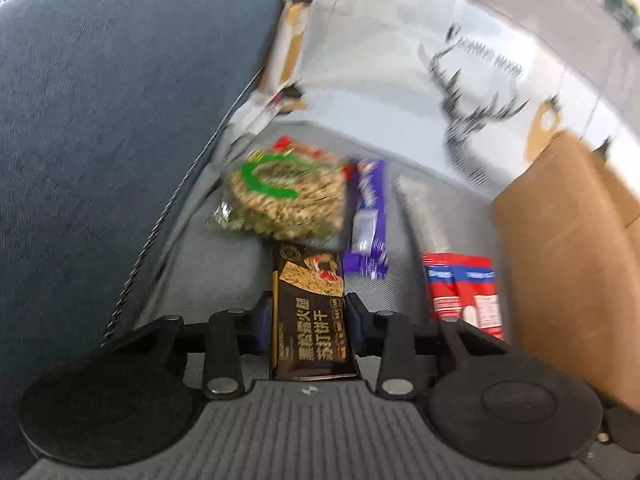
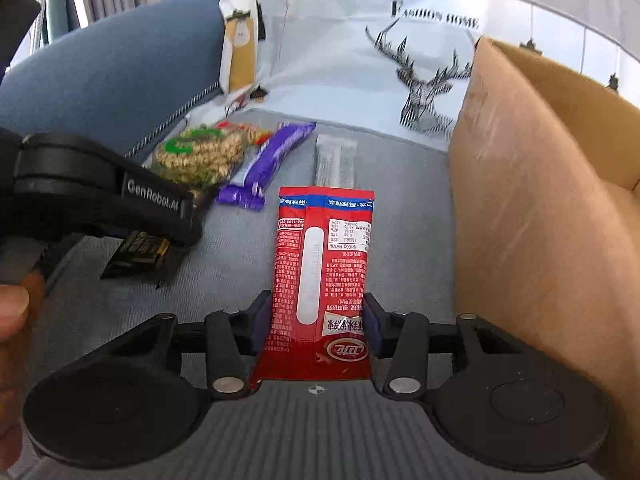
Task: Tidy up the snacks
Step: 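Grasp the dark brown biscuit pack with the left tool, then lift the red wafer pack with the right tool while the left tool lifts the biscuit pack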
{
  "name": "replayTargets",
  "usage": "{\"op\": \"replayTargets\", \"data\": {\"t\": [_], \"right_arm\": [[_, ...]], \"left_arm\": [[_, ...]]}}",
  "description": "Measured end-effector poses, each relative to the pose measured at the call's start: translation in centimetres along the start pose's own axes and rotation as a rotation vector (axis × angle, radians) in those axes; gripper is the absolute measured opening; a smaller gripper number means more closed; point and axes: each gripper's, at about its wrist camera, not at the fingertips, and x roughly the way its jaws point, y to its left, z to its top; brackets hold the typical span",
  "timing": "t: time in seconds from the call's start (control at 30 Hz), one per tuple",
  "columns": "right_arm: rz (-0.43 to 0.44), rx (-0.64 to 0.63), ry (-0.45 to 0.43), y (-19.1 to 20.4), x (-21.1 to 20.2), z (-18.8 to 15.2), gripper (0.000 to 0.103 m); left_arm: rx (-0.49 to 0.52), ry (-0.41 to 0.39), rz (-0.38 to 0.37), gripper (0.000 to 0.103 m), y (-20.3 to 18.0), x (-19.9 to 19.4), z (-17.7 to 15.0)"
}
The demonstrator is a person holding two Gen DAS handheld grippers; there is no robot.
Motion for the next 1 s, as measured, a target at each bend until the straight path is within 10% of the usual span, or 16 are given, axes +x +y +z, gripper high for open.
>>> {"op": "replayTargets", "data": {"t": [0.57,1.0], "right_arm": [[-0.02,0.001,-0.149,-0.3,-2.4,0.7,0.047],[-0.055,-0.019,-0.183,0.3,-3.0,0.3,0.047]], "left_arm": [[-0.018,-0.245,-0.131,0.039,-1.0,-4.4,1.2],[-0.037,-0.214,-0.136,0.039,-0.8,-4.1,1.3]]}}
